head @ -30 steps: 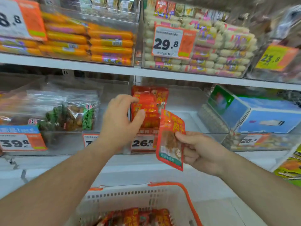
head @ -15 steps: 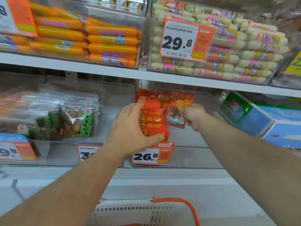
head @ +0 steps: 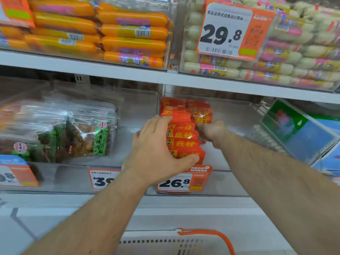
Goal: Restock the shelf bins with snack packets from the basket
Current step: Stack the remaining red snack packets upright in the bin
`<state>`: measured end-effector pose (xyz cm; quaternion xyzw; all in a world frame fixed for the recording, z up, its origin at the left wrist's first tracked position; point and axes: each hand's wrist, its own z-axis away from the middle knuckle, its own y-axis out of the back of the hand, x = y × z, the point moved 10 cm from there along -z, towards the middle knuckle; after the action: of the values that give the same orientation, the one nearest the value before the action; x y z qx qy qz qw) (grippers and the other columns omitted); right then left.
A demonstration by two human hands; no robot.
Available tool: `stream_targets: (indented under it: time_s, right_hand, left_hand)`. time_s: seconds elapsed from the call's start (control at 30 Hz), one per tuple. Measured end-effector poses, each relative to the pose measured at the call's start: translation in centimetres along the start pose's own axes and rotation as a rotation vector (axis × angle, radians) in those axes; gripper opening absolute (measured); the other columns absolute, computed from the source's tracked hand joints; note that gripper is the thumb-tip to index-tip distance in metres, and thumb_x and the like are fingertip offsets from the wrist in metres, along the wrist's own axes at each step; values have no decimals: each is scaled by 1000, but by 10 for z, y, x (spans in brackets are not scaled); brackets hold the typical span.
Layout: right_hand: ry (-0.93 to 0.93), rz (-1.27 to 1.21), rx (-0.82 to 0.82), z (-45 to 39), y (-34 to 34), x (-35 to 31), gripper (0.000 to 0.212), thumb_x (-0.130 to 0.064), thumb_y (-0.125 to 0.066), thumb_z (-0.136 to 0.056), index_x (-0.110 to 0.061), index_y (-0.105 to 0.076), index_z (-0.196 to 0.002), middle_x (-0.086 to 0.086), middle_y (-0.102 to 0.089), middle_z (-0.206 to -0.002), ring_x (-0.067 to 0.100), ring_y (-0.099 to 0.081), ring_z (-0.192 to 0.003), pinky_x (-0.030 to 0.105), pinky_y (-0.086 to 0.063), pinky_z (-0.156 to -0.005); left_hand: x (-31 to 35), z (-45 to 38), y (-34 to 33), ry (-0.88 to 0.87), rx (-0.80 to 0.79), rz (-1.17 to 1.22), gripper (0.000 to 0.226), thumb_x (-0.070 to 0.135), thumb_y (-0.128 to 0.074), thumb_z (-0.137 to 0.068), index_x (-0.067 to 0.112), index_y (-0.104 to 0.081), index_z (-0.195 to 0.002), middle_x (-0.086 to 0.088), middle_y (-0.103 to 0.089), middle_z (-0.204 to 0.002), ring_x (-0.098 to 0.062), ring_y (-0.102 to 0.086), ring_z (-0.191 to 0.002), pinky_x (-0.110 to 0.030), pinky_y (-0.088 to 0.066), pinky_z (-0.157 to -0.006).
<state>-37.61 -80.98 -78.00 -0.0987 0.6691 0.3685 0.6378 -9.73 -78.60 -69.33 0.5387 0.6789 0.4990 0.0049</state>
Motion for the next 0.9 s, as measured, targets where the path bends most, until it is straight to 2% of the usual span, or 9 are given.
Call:
stream_targets:
  time_s: [0.13,0.3,0.53,0.63,0.7,0.73,0.83,0.9]
  right_hand:
    - [20,49,34,-4,0,-3,24,-27,-70,-87,-6,-67,-99,13,-72,-95,30,-69,-86,42,-59,-78]
    - [9,72,37,-5,1,1,27,-32,-71,-85,-10,-66,-100,10,-72,-95,29,-70,-86,44,-60,-80]
    - [-29,73,33,-2,6,5,27,-23,-76,-84,-7,-62,-101,11,-69,-96,27,-70,-87,44,-60,-81]
    - [-20,106,102,8,20,-4,20,-20,-75,-83,-9,-59,-82,12,-68,-91,27,-68,-84,39,-59,-73]
    - [-5,115,135,21,28,-15,17,-17,-73,-81,-7,-59,-78,13,-66,-86,27,-66,-79,32,-51,-60]
    - [4,105,139,29,31,-19,14,-14,-72,-79,-5,-61,-80,14,-66,-84,27,-64,-77,31,-48,-58]
    - [115,94,226,70,52,-42,22,-10,-64,-79,-7,-64,-101,7,-65,-93,23,-60,-85,29,-45,-70]
    - [347,65,368,122,74,-68,15,-9,-57,-82,-15,-61,-96,0,-61,-89,17,-55,-85,26,-43,-76]
  left_hand:
    - [2,1,1,-13,7,-1,107,82,-47,-51,28,-34,-142,7,-39,-144,-10,-28,-136,-38,-24,-113]
    - [2,1,0,-14,13,-18,108,82,-45,-50,28,-34,-143,7,-38,-146,-9,-23,-140,-36,-21,-113]
    - [3,1,-1,-19,6,-31,104,82,-46,-52,31,-33,-142,9,-38,-145,-7,-23,-139,-35,-20,-112]
    - [3,1,0,-9,3,-34,101,80,-50,-56,30,-34,-142,8,-37,-146,-7,-21,-140,-36,-19,-112]
    - [2,0,1,5,-4,-27,95,74,-55,-60,29,-35,-142,6,-37,-148,-9,-20,-142,-37,-18,-113]
    - [2,0,1,6,-4,-16,93,71,-56,-62,29,-35,-142,5,-38,-148,-10,-20,-143,-38,-18,-114]
    - [3,-1,3,12,-18,4,89,67,-55,-64,27,-37,-142,4,-40,-149,-12,-21,-144,-43,-14,-116]
    - [9,1,16,-15,22,-66,84,63,-53,-67,24,-42,-140,3,-37,-152,-14,-20,-146,-49,-1,-117]
